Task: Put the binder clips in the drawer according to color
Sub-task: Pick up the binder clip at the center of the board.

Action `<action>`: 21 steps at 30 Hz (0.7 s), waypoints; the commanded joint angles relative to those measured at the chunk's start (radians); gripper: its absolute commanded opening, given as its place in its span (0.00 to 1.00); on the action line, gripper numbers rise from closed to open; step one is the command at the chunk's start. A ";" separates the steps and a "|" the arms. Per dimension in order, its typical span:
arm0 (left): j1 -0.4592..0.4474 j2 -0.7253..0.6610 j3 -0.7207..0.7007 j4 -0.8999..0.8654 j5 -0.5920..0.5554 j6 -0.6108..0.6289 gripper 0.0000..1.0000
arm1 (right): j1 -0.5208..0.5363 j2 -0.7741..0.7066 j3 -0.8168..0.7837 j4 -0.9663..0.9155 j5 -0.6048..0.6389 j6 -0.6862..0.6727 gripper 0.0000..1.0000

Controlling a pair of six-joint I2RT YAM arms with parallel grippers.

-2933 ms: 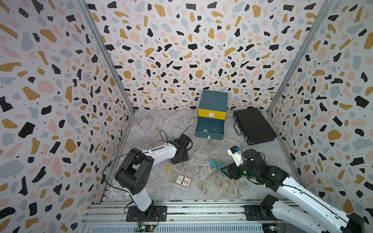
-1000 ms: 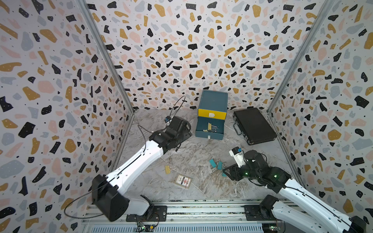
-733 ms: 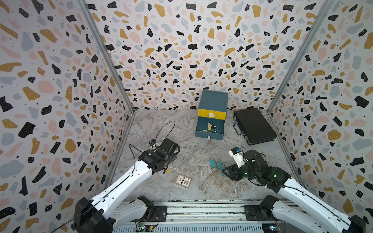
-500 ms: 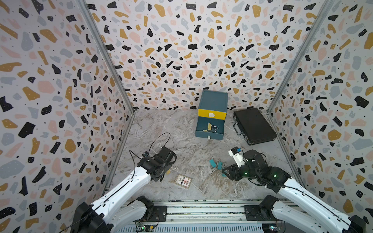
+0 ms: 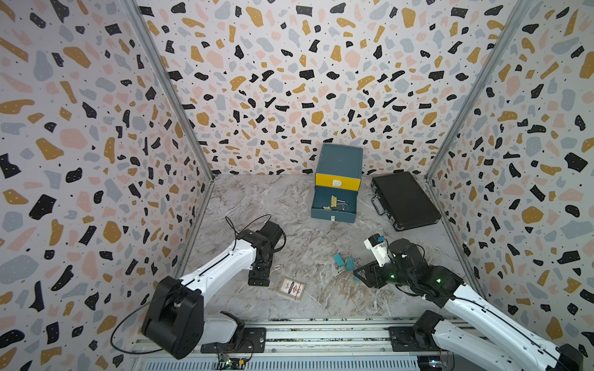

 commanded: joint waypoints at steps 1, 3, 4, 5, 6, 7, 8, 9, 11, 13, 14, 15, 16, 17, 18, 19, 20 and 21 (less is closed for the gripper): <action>0.025 0.045 0.029 0.020 0.071 -0.194 0.94 | 0.004 -0.021 0.024 -0.027 0.007 -0.002 0.58; 0.034 0.050 0.018 0.039 0.040 -0.229 0.94 | 0.004 -0.025 0.024 -0.030 0.005 -0.002 0.58; 0.037 0.053 0.010 0.051 0.027 -0.242 0.94 | 0.004 -0.029 0.022 -0.032 0.006 -0.002 0.58; 0.046 0.060 0.001 0.062 0.031 -0.246 0.95 | 0.004 -0.029 0.022 -0.036 0.007 -0.004 0.58; 0.055 0.067 -0.010 0.082 0.035 -0.245 0.95 | 0.004 -0.032 0.022 -0.040 0.009 -0.007 0.58; 0.061 0.073 -0.024 0.107 0.035 -0.246 0.96 | 0.004 -0.031 0.021 -0.044 0.010 -0.008 0.58; 0.069 0.079 -0.034 0.120 0.037 -0.255 0.96 | 0.004 -0.031 0.021 -0.048 0.011 -0.011 0.58; 0.076 0.085 -0.047 0.140 0.034 -0.257 0.96 | 0.004 -0.032 0.019 -0.049 0.010 -0.013 0.58; 0.089 0.100 -0.068 0.186 0.032 -0.259 0.95 | 0.004 -0.029 0.020 -0.055 0.011 -0.016 0.58; 0.098 0.121 -0.066 0.204 0.030 -0.242 0.94 | 0.004 -0.030 0.019 -0.059 0.011 -0.018 0.58; 0.103 0.134 -0.065 0.212 0.030 -0.232 0.93 | 0.004 -0.029 0.019 -0.059 0.012 -0.018 0.58; 0.108 0.142 -0.069 0.225 0.033 -0.230 0.92 | 0.004 -0.028 0.019 -0.060 0.013 -0.018 0.58; 0.109 0.146 -0.074 0.240 0.031 -0.230 0.91 | 0.004 -0.028 0.019 -0.060 0.013 -0.018 0.58; 0.109 0.151 -0.076 0.250 0.030 -0.230 0.88 | 0.004 -0.027 0.021 -0.059 0.015 -0.018 0.58; 0.111 0.157 -0.075 0.251 0.029 -0.228 0.86 | 0.004 -0.026 0.020 -0.059 0.015 -0.018 0.58; 0.110 0.164 -0.075 0.253 0.030 -0.227 0.82 | 0.004 -0.024 0.018 -0.058 0.016 -0.017 0.58; 0.111 0.165 -0.077 0.257 0.031 -0.226 0.79 | 0.004 -0.023 0.017 -0.055 0.017 -0.015 0.58; 0.111 0.165 -0.082 0.264 0.030 -0.227 0.76 | 0.004 -0.020 0.015 -0.051 0.016 -0.014 0.58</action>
